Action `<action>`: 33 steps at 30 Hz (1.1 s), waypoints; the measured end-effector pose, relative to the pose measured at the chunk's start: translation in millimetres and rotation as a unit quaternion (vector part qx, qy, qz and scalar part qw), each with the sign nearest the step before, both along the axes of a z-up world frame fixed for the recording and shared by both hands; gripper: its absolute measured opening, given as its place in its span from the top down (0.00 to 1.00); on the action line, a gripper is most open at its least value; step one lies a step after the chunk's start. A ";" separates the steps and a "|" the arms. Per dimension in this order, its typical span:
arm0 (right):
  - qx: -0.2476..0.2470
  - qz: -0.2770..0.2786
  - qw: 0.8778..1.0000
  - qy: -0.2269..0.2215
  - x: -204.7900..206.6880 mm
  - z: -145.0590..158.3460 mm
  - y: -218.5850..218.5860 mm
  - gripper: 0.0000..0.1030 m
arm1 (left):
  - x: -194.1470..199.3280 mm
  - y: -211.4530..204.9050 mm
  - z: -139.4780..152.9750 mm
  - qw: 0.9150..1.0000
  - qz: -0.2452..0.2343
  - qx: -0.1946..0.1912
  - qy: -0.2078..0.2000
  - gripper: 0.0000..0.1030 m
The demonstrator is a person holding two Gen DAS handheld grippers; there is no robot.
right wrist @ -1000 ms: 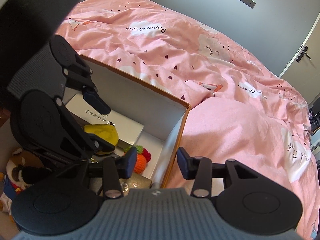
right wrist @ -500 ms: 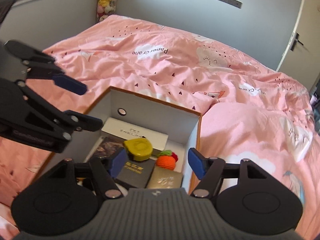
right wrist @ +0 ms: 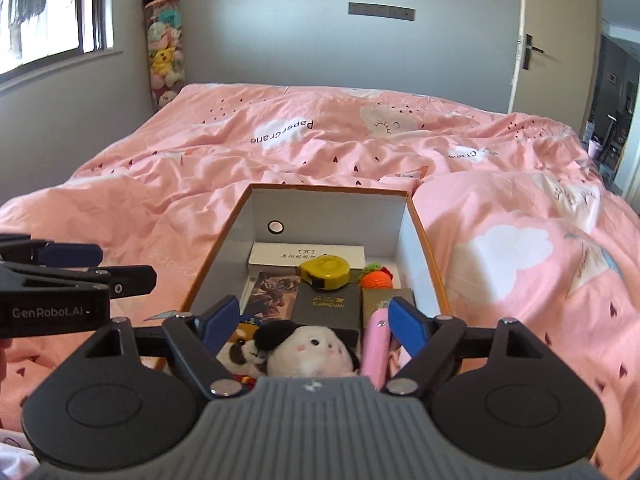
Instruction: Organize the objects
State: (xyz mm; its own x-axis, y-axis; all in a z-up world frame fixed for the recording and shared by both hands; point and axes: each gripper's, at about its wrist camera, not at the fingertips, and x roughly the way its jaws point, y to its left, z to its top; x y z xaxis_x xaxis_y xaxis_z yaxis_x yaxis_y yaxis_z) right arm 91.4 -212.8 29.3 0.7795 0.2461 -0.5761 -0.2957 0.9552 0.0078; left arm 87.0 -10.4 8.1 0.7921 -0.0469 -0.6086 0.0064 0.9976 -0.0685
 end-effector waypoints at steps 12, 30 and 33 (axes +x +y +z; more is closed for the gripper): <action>0.011 -0.045 0.999 -0.013 -33.6 -20.2 -3.7 0.16 | -32.0 -9.0 -18.1 0.998 0.022 0.057 0.000 0.20; -0.013 -0.056 0.998 -0.024 -41.1 -27.3 2.3 0.13 | -38.2 -11.4 -29.8 0.997 0.030 0.067 0.022 0.16; -0.013 -0.056 0.998 -0.023 -40.7 -27.3 2.8 0.13 | -38.7 -11.6 -29.9 0.997 0.030 0.066 0.024 0.16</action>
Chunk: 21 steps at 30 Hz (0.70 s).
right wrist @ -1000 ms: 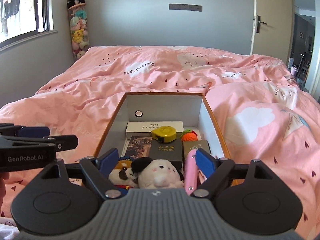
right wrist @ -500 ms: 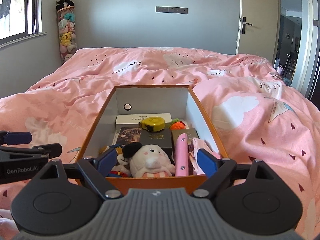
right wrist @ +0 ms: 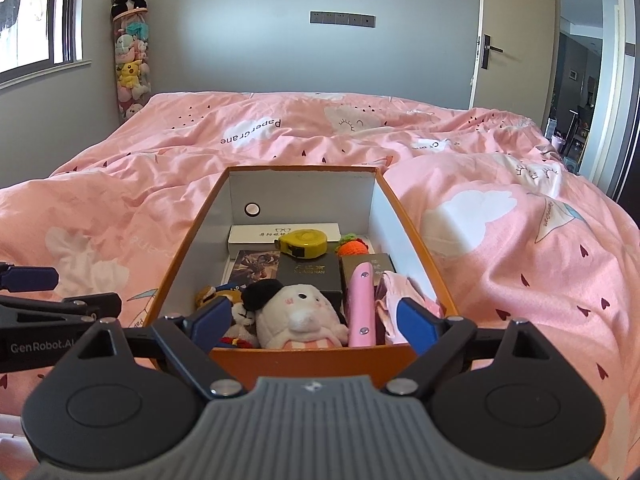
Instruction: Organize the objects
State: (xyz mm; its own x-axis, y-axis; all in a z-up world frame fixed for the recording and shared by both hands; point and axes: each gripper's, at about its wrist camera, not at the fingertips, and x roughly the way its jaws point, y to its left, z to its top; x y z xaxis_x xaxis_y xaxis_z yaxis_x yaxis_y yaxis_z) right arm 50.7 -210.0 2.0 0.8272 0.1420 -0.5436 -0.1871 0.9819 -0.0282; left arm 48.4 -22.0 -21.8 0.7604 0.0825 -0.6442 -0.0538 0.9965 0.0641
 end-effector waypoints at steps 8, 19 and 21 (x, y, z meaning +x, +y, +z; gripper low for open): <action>0.001 -0.001 1.000 0.000 -0.8 -0.6 0.0 0.12 | 0.4 0.6 -0.5 1.000 0.002 -0.001 0.005 0.16; 0.003 0.000 1.000 0.000 -1.3 -1.2 -0.2 0.12 | -0.8 1.6 0.8 1.000 0.001 -0.005 0.004 0.16; 0.003 0.000 1.000 0.000 -1.4 -1.3 -0.2 0.12 | -0.9 1.7 0.9 1.000 0.001 -0.005 0.005 0.16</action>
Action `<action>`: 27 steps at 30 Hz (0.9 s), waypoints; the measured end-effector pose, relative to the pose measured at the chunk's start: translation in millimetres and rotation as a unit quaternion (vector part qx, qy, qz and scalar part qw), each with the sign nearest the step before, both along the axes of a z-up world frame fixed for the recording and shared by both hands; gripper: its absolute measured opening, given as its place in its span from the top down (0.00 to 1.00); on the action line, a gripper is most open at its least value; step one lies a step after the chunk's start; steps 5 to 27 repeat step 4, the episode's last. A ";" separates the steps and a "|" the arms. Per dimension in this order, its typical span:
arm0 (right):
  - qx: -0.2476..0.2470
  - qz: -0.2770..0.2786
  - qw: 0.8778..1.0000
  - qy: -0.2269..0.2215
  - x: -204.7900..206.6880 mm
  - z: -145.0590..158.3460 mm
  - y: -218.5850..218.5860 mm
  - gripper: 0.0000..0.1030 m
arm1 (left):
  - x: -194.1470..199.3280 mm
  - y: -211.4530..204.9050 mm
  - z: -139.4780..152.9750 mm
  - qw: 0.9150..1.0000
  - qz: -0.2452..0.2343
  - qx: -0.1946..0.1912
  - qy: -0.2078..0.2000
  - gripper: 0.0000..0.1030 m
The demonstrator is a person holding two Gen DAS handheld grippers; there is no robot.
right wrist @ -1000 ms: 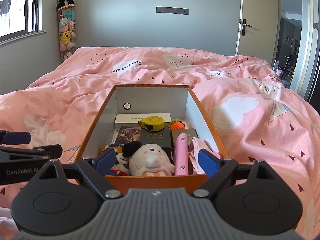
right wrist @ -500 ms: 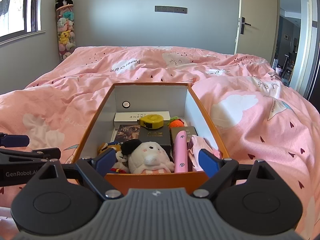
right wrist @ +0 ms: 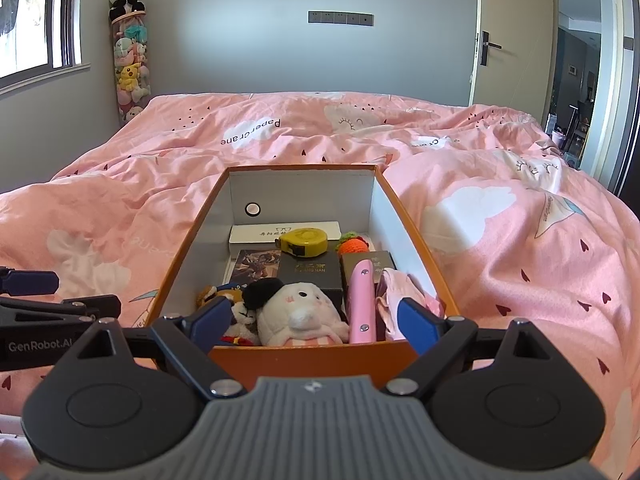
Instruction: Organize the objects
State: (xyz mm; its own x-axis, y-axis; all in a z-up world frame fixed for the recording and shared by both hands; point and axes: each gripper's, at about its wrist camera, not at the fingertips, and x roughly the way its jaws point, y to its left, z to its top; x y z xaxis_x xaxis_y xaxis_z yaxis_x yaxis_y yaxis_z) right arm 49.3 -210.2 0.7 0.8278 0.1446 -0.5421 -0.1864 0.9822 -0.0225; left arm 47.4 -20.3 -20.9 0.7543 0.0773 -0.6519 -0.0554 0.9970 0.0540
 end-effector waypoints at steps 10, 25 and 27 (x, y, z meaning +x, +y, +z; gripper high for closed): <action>0.002 -0.001 1.000 0.003 -1.2 -1.1 1.4 0.12 | -0.7 0.7 1.0 1.000 0.000 -0.001 -0.001 0.16; 0.002 -0.001 1.000 0.003 -1.2 -1.1 1.4 0.12 | -0.7 0.7 1.0 1.000 0.000 -0.001 -0.001 0.16; 0.002 -0.001 1.000 0.003 -1.2 -1.1 1.4 0.12 | -0.7 0.7 1.0 1.000 0.000 -0.001 -0.001 0.16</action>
